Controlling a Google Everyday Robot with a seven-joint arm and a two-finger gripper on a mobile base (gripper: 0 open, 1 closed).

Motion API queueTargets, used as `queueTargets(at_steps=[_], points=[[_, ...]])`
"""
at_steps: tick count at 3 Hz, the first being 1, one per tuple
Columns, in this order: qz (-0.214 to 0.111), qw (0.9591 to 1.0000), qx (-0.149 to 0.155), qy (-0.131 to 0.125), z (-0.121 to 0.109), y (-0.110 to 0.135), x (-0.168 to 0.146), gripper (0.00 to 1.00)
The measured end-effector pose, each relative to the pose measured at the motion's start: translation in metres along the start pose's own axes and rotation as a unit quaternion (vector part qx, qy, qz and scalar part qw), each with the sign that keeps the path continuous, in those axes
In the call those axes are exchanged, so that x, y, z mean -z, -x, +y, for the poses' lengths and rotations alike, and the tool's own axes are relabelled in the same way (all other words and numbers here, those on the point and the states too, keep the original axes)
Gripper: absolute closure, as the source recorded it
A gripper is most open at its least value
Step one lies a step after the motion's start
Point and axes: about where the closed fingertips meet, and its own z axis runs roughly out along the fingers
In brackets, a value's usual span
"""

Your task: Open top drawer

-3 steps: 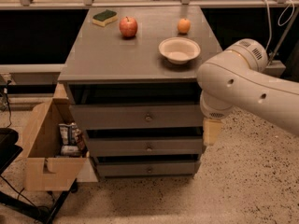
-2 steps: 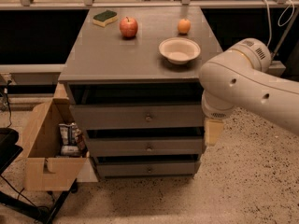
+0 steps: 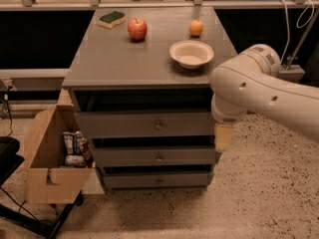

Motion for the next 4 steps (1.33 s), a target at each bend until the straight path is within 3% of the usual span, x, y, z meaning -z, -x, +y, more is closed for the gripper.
queueTargets(at_steps=[1, 3, 4], points=[[-0.004, 0.9995, 0.030, 0.010, -0.014, 0.012, -0.031, 0.00], [-0.008, 0.9981, 0.051, 0.035, -0.039, 0.024, -0.087, 0.00], [-0.006, 0.9968, 0.054, 0.059, -0.039, 0.029, -0.112, 0.16]])
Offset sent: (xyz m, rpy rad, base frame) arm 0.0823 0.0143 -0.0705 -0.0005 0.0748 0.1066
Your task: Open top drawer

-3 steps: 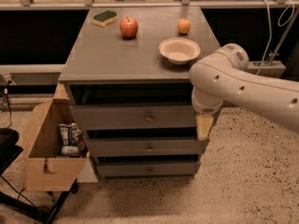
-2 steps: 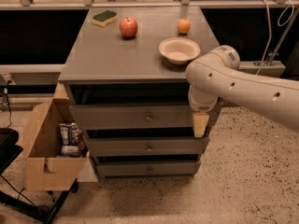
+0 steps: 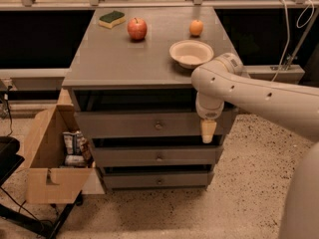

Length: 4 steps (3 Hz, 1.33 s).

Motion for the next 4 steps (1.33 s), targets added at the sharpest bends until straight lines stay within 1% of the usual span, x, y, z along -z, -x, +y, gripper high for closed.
queueTargets(at_steps=[1, 2, 3, 4], points=[[0.015, 0.9996, 0.003, 0.025, 0.003, 0.000, -0.015, 0.39], [0.046, 0.9980, -0.005, 0.043, 0.016, -0.017, -0.008, 0.62], [0.046, 0.9980, -0.005, 0.043, 0.016, -0.017, -0.009, 0.86], [0.046, 0.9979, -0.005, 0.045, 0.017, -0.017, -0.010, 0.87]])
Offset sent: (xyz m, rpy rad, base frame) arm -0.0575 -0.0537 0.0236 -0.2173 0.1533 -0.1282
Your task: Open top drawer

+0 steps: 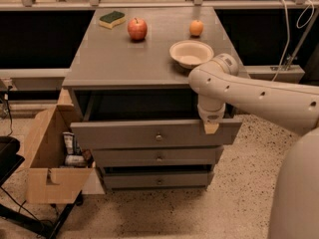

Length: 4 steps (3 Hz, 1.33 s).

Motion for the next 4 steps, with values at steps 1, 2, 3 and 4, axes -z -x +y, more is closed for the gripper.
queueTargets(at_steps=[1, 2, 3, 4], points=[[0.000, 1.0000, 0.000, 0.001, 0.0009, -0.0004, -0.0014, 0.64], [0.000, 1.0000, 0.000, 0.001, 0.0009, -0.0004, -0.0015, 0.40], [0.001, 1.0000, 0.000, 0.004, 0.0025, -0.0011, -0.0041, 0.09], [0.002, 1.0000, 0.000, 0.005, 0.0032, -0.0013, -0.0052, 0.00]])
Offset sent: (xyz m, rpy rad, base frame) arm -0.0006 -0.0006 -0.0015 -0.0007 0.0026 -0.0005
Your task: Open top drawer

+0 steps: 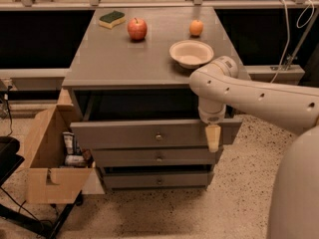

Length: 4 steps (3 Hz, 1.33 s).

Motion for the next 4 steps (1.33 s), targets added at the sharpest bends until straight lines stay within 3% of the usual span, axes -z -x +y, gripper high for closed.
queueTargets(at_steps=[1, 2, 3, 4], points=[[0.000, 1.0000, 0.000, 0.000, 0.000, 0.000, 0.000, 0.00], [-0.003, 0.9998, -0.010, 0.017, 0.007, -0.003, -0.014, 0.01], [-0.007, 0.9976, -0.044, 0.053, 0.048, -0.008, -0.011, 0.19], [-0.003, 0.9952, -0.059, 0.079, 0.079, -0.002, -0.002, 0.43]])
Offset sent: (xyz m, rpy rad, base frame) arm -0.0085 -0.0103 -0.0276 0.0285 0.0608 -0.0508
